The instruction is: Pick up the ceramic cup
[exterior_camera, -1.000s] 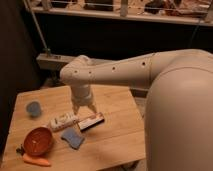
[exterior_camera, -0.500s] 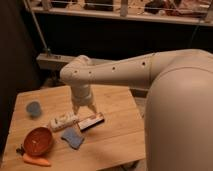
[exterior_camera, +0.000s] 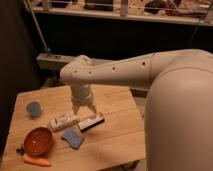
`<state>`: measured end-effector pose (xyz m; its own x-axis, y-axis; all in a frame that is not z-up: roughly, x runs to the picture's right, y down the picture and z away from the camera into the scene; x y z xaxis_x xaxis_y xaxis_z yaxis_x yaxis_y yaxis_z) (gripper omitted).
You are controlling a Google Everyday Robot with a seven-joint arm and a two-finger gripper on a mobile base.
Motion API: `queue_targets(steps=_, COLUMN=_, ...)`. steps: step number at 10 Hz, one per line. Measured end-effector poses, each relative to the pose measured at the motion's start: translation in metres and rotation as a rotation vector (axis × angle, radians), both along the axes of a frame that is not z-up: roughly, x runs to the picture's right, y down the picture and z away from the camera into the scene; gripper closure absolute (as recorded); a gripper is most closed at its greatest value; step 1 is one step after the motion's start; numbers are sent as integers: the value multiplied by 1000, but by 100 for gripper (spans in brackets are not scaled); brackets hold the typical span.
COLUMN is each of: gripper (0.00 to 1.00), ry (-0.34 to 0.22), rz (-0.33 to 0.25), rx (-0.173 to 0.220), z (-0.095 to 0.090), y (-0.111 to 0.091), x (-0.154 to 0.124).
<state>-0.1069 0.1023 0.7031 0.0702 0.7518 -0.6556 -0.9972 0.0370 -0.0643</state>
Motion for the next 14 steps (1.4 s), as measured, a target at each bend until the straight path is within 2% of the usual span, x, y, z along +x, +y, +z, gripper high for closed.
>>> queue_targets(steps=9, gripper=35, ry=-1, rz=-4, rx=2, z=0, y=-3, x=-3)
queue_targets(steps=10, gripper=35, ry=-11, rz=-22, rx=13, z=1, y=-9, x=-12)
queue_targets(steps=11, gripper=35, ry=-45, rz=-46, rx=37, z=3, y=-23, x=-38)
queue_targets(steps=12, gripper=35, ry=-80, rz=-106, rx=78, z=5, y=-45, x=-76)
queue_targets(steps=13, gripper=35, ry=-95, rz=-132, rx=94, z=6, y=-53, x=-92)
queue_targets(steps=14, gripper=35, ry=-125, rz=-181, rx=115, z=6, y=-62, x=-123)
